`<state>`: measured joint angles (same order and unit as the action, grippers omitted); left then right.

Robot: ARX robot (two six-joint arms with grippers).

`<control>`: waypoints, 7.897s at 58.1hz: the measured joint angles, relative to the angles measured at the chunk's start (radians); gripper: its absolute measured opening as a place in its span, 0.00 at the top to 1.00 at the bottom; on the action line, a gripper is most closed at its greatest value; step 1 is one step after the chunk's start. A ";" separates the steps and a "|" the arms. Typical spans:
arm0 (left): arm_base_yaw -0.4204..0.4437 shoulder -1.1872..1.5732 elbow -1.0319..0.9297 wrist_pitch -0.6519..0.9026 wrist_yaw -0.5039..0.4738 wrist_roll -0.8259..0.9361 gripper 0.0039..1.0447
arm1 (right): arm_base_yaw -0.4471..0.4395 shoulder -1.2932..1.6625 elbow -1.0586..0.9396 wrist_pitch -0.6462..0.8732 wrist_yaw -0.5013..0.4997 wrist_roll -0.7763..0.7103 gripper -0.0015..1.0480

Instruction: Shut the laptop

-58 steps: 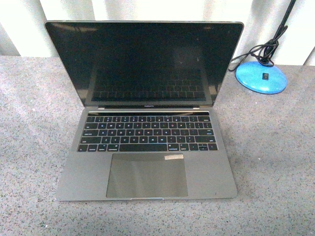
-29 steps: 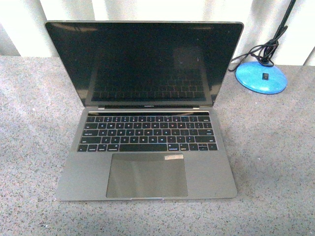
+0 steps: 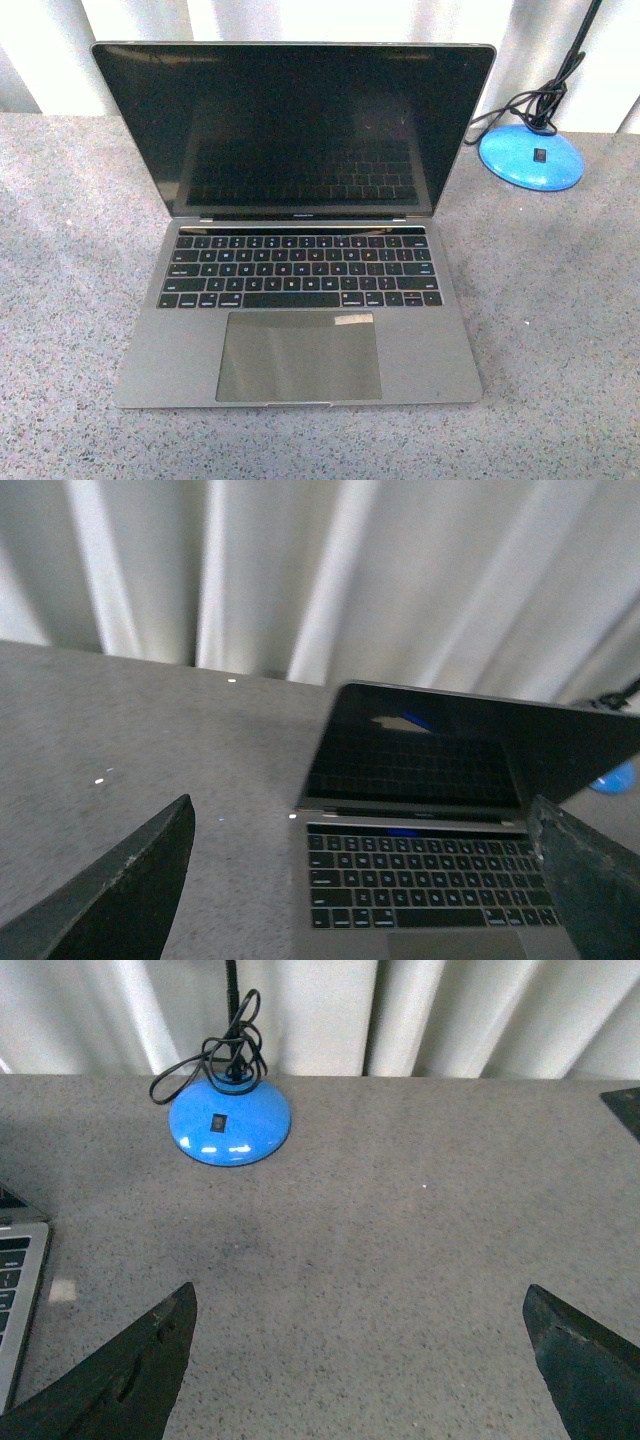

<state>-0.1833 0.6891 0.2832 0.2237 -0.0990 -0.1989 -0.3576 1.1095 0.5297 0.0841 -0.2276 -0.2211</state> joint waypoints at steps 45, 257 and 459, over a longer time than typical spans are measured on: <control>-0.140 0.805 0.446 0.362 0.017 0.250 0.06 | 0.408 0.626 0.693 -0.136 0.017 -0.182 0.10; -0.174 1.118 0.683 0.159 -0.154 0.321 0.97 | 0.681 0.687 0.435 0.215 0.069 0.315 0.99; -0.207 1.190 0.423 0.167 -0.160 0.168 0.97 | 0.742 0.733 0.071 0.460 0.124 0.464 0.99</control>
<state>-0.3904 1.8790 0.7067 0.3912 -0.2588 -0.0307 0.3843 1.8423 0.6010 0.5442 -0.1036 0.2428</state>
